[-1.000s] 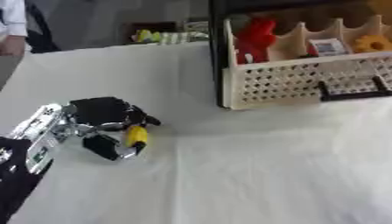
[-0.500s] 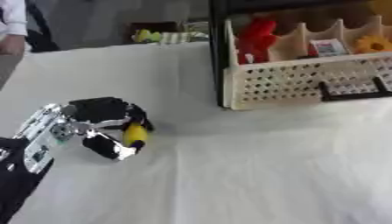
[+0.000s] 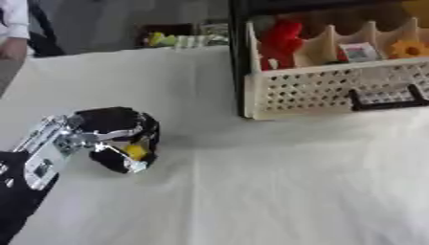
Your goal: Pick up objects from table and place into drawer.
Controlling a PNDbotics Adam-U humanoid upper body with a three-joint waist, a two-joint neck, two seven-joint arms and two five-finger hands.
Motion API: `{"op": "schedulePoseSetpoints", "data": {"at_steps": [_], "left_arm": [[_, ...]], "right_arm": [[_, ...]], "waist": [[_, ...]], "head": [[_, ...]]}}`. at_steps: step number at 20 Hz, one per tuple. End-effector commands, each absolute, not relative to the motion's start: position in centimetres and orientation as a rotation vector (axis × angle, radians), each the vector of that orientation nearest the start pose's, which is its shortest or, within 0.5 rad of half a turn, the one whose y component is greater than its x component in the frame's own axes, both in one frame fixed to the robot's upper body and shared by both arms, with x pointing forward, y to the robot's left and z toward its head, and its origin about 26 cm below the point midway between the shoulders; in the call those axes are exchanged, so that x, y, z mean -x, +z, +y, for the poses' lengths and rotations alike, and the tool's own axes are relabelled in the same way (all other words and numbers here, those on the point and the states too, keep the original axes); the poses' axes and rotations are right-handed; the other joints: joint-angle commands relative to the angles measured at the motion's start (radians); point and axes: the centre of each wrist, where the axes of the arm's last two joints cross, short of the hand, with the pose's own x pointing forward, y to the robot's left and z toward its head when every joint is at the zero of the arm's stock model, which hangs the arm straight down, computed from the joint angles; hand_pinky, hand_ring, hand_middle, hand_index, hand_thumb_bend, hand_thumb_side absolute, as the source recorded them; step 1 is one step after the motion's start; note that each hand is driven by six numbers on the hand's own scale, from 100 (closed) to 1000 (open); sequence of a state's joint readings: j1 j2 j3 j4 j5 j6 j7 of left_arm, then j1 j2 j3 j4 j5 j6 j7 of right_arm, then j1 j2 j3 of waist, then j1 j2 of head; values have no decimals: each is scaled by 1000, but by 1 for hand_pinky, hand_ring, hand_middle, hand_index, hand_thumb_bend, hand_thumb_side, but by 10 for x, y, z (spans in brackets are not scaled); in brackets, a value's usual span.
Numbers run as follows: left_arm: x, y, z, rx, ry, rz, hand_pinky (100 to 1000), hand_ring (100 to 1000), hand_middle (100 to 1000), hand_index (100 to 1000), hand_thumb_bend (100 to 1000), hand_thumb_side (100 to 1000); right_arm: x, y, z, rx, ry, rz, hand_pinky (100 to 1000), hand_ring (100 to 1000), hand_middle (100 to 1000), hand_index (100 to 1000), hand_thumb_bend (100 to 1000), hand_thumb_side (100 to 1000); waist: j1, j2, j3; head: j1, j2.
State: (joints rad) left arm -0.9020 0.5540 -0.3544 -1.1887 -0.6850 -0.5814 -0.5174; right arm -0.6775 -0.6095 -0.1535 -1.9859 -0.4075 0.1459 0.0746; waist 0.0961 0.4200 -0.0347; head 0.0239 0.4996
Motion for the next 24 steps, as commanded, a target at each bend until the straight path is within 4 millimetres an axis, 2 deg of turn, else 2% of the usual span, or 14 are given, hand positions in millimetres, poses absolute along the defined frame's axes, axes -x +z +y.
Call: {"op": "schedulePoseSetpoints", "data": {"at_steps": [1, 2, 5, 10, 14, 17, 22, 23, 24], "left_arm": [[-446, 226, 257, 794, 2736, 2110, 211, 530, 615, 780, 100, 859], [-444, 230, 255, 786, 2705, 2128, 263, 542, 625, 837, 100, 909], [-437, 250, 251, 807, 2617, 2145, 348, 585, 664, 919, 100, 912], [-426, 270, 256, 876, 2556, 2072, 392, 606, 692, 956, 100, 898], [-421, 277, 263, 898, 2527, 2059, 383, 596, 682, 954, 100, 860], [-417, 281, 267, 897, 2516, 2050, 384, 597, 683, 958, 100, 871], [-414, 281, 272, 875, 2581, 1996, 426, 628, 735, 1000, 100, 1000], [-415, 279, 274, 874, 2611, 1973, 431, 634, 740, 1000, 100, 1000], [-415, 277, 277, 873, 2644, 1942, 476, 678, 772, 1000, 113, 1000]], "right_arm": [[-290, 362, -296, -21, 479, -2519, 474, 593, 193, 476, 100, 1000], [-290, 362, -296, -21, 479, -2519, 474, 593, 193, 476, 100, 1000], [-290, 362, -296, -24, 481, -2517, 474, 593, 192, 476, 100, 1000], [-290, 361, -296, -23, 481, -2511, 473, 592, 192, 475, 100, 1000], [-290, 360, -297, -20, 473, -2506, 473, 592, 193, 475, 100, 1000], [-290, 360, -297, -20, 470, -2505, 473, 591, 194, 475, 100, 1000], [-290, 360, -296, -25, 462, -2504, 473, 590, 194, 474, 100, 1000], [-291, 360, -296, -25, 460, -2504, 473, 590, 194, 474, 100, 1000], [-290, 360, -296, -24, 459, -2503, 473, 590, 194, 473, 100, 1000]], "waist": [[-9, -21, 1], [-10, -22, 2], [-11, -24, 5], [-9, -29, 12], [-8, -34, 15], [-7, -38, 17], [-7, -42, 20], [-7, -43, 20], [-8, -43, 20]], "head": [[-1, 2], [-1, 4], [-2, 7], [-4, 15], [-6, 19], [-6, 21], [-10, 24], [-10, 25], [-11, 25]]}}
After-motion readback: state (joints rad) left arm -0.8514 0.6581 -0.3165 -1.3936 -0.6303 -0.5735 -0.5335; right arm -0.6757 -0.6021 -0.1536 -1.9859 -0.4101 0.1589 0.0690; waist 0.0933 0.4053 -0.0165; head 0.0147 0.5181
